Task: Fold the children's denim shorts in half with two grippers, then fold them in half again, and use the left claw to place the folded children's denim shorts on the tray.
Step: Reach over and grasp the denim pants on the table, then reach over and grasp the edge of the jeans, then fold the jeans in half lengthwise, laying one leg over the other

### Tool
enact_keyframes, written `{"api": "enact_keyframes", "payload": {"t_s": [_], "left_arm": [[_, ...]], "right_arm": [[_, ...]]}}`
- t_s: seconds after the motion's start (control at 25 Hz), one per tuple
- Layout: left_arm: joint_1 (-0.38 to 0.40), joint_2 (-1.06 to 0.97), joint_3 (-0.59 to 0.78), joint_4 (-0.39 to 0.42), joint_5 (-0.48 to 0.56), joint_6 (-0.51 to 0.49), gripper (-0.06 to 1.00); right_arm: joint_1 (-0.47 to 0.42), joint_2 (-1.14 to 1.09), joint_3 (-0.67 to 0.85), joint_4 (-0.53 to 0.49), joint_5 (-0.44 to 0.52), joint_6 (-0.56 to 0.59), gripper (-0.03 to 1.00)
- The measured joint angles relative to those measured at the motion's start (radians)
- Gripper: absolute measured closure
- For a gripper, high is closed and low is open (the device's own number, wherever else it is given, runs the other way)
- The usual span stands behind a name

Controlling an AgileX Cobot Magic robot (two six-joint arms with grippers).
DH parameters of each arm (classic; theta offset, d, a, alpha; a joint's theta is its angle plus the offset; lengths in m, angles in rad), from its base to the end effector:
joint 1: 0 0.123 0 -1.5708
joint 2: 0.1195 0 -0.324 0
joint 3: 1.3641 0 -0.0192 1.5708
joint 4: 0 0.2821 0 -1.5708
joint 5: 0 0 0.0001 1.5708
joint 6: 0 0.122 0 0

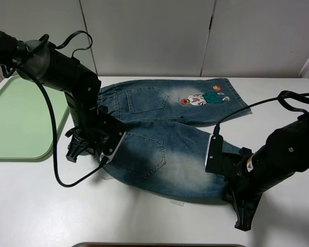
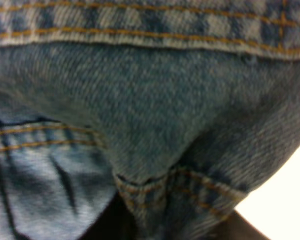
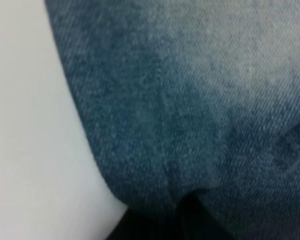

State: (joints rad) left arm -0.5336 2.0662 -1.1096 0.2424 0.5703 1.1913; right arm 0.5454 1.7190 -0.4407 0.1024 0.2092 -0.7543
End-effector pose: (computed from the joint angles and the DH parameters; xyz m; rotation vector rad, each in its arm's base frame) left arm 0.3532 -0.1903 0.0648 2.5014 1.7499 0.2728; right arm 0.1943 0.1209 0.0604 -1.6781 2.4494 0.0176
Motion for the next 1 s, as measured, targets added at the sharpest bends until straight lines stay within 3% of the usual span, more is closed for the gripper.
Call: {"api": "enact_keyframes", "payload": {"t_s": [0.04, 0.12, 0.64, 1.0], "left_arm": [[0.000, 0.000, 0.000, 0.000, 0.000, 0.000, 0.87], [0.000, 0.000, 0.000, 0.000, 0.002, 0.000, 0.91], [0.000, -0.013, 0.001, -0.008, 0.008, 0.000, 0.92], [0.000, -0.065, 0.007, -0.020, 0.059, -0.023, 0.92]], "right_arm": [[0.000, 0.000, 0.000, 0.000, 0.000, 0.000, 0.98], [0.000, 0.000, 0.000, -0.001, 0.000, 0.000, 0.98], [0.000, -0.042, 0.008, -0.011, -0.004, 0.001, 0.98], [0.000, -0.210, 0.018, -0.041, 0.060, 0.026, 0.98]]}}
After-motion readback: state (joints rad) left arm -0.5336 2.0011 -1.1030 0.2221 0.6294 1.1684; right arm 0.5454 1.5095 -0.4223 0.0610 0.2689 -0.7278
